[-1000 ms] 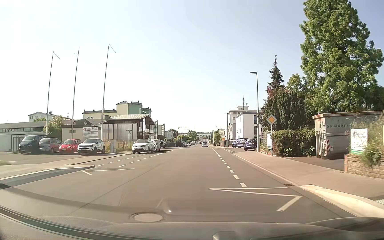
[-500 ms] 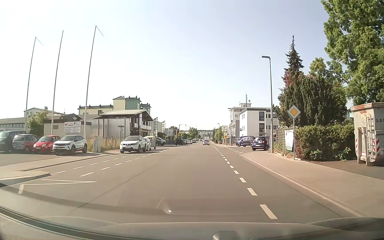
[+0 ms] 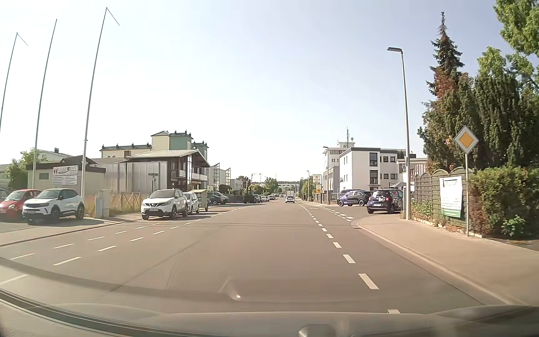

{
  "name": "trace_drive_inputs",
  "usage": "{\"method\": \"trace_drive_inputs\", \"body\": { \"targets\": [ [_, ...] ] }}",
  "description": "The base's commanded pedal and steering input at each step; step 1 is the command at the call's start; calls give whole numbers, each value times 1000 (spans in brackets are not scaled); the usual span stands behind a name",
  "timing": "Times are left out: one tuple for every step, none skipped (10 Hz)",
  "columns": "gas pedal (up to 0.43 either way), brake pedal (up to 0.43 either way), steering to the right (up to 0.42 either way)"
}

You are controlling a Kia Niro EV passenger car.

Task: Follow the waypoints while adhering to traffic rules and regulations

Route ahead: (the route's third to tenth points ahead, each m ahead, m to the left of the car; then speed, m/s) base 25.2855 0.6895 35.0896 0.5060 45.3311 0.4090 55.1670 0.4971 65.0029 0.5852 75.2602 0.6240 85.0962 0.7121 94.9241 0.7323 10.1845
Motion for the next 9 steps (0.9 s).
{"method": "trace_drive_inputs", "body": {
  "targets": [
    [118, 24, 2],
    [118, 24, 2],
    [118, 18, 2],
    [118, 18, 2],
    [118, 24, 2],
    [118, 24, 1],
    [118, 24, 2],
    [118, 24, 2],
    [118, 24, 1]
  ]
}}
